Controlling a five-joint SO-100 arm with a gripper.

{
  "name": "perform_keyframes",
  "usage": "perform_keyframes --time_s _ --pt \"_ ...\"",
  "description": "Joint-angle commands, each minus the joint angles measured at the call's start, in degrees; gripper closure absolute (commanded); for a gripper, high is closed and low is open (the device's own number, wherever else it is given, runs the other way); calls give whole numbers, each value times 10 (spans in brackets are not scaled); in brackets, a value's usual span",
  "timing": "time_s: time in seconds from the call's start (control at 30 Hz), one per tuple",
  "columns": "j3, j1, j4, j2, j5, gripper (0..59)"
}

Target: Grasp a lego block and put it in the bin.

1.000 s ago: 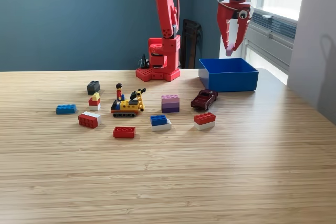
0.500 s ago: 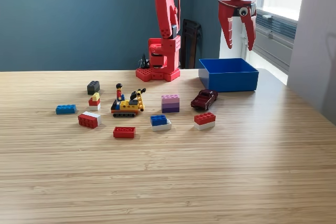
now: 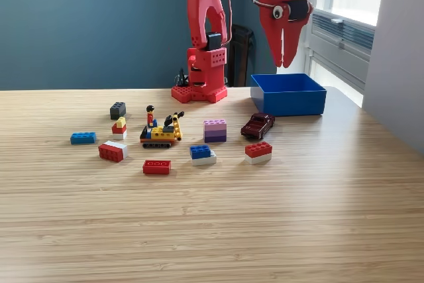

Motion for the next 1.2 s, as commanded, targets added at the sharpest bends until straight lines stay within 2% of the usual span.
perform_keyframes --time_s 0.03,0.57,0.8,1.2 --pt "-39 92 -5 29 -18 539" --pt "-5 246 -6 29 -54 543" --pt "14 308 -34 29 -81 543" --pt "15 330 -38 29 -91 543"
